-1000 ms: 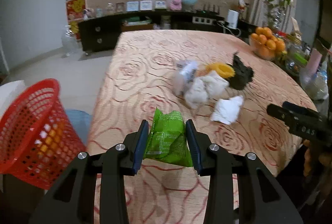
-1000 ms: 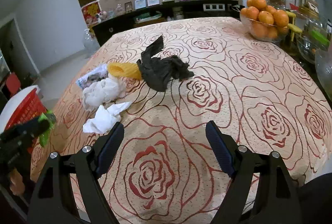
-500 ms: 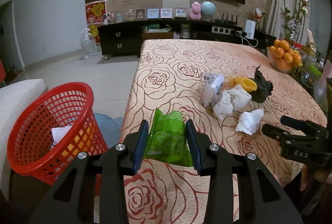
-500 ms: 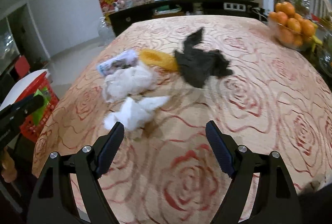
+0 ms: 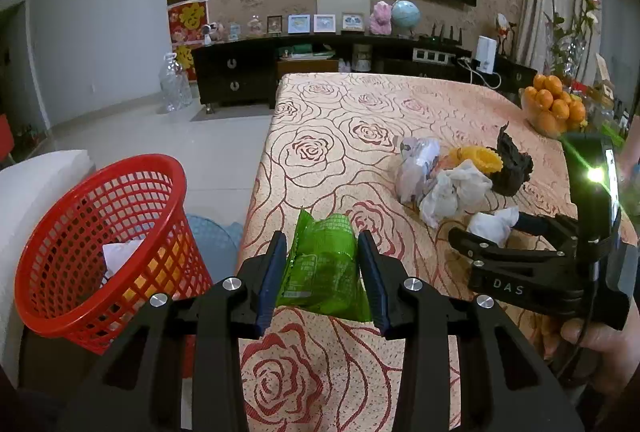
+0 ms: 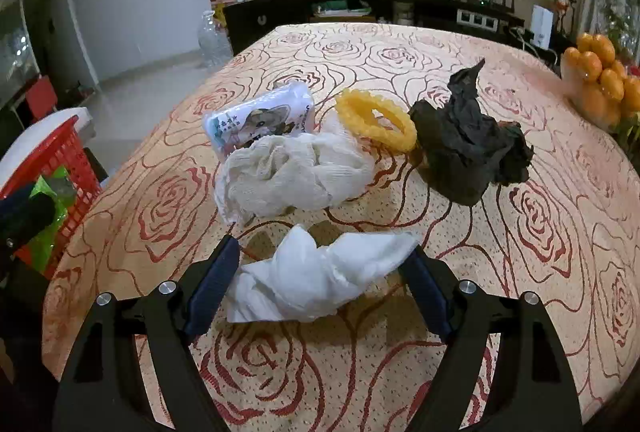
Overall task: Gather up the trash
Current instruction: 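Grasp the crumpled white tissue with the right gripper while the left lifts the green bag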
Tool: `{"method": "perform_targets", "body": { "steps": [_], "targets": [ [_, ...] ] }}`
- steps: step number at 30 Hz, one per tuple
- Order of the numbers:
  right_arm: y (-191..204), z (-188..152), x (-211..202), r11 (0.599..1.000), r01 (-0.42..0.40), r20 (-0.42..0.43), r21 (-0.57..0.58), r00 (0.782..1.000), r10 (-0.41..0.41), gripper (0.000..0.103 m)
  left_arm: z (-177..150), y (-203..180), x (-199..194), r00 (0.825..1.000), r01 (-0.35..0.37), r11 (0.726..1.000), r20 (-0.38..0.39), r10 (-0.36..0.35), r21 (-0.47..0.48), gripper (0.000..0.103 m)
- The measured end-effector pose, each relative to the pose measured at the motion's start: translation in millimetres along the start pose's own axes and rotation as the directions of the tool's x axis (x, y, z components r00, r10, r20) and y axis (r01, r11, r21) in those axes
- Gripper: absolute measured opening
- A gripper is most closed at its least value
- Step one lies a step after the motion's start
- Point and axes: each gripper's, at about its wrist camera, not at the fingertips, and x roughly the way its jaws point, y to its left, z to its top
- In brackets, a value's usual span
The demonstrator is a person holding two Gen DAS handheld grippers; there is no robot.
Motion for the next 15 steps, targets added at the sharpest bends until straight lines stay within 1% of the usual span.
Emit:
{"method": "perform_targets", "body": {
  "steps": [5,8,11,15],
  "targets": [
    [0.1,0.3,0.8,1.0,0.01,0.003,-0.025,1.0,-0.01,0.059,-0.6,-0.2,0.9,1.0,-0.003,1.0,-0.001,0.003,-0.001,0.036],
    [-1.6,0.1,0.0,1.0,0.012,0.003,-0.021,1.0,-0.012,0.051,-1.0,-0.3,1.5,1.0,-0.004,1.0,-0.001,0.005,0.004,0.036],
    [-4.7,-0.8,-1.9,1.0,0.006,0.0,-0.012,1.0,-0.006,0.045,-2.4,-0.6,3.2,1.0,-0.011,1.0,-0.002,0.011,0.009,0.036],
    [-5.3,-4.5,-7.8,1.0,-0.013,-0.004,-0.01,1.0,0.012,0.041,-3.0,0.4,4.1,1.0,-0.018,1.0,-0.003,0.018,0.004,0.036]
  ]
}}
